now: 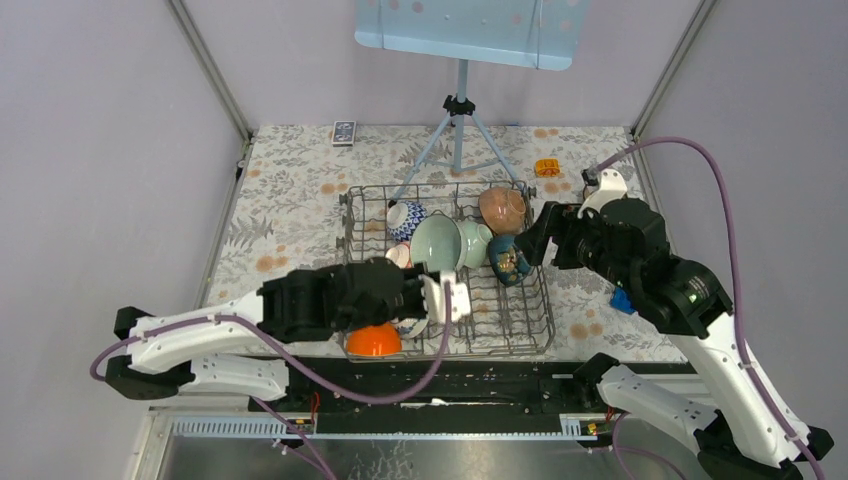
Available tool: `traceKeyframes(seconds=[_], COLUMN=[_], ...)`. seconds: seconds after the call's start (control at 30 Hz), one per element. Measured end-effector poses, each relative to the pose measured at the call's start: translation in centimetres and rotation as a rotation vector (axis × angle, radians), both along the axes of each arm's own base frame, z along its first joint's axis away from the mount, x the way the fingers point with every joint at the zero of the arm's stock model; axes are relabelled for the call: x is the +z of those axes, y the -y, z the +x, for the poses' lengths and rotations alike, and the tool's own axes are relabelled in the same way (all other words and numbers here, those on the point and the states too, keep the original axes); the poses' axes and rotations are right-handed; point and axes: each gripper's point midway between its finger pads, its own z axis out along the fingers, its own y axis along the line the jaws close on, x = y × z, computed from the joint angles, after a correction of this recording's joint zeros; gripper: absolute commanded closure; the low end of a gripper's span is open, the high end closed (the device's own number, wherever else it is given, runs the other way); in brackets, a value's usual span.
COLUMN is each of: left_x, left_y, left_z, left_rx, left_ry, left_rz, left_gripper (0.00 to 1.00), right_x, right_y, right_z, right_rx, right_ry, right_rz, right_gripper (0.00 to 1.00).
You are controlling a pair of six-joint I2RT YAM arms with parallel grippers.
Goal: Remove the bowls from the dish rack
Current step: Place the bowl at the center of the board.
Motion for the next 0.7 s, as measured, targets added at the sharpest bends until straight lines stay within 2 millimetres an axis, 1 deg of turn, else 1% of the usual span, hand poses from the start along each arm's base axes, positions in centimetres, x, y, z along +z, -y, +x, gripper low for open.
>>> traceKeyframes(seconds=[0.07, 0.23, 0.37, 0.5, 0.7], left_x=[-1.4, -4.9, -7.8, -8.6, -9.8], left_y=[-0.2, -1.2, -2.1, -2.9, -3.7], left_z=[-0.7, -1.0, -1.7, -2.1, -2.9], left_rx=[-0.033, -0.076, -0.145, -0.203, -0.269], left_ry=[0.085, 0.253, 0.353, 0.399, 0.393], left_rz=[0.088, 0.281, 0.43, 0.516, 0.601], left_gripper=[1.0, 1.0, 1.0, 1.0, 1.0], right_x=[0.2, 0.9, 1.4, 1.7, 1.9], right_y=[0.0, -0.7, -2.0, -3.2, -6.0], right_z=[-0.1, 0.3, 1.1, 1.5, 0.4], right_rx=[0.013, 0.045, 0.089, 0.129, 0.247], right_ry=[-0.013, -0.04, -0.067, -0.09, -0.091], right_rz=[-0.017, -0.054, -0.07, -0.091, -0.142], right_gripper=[0.13, 0.16, 0.21, 0.24, 0.27])
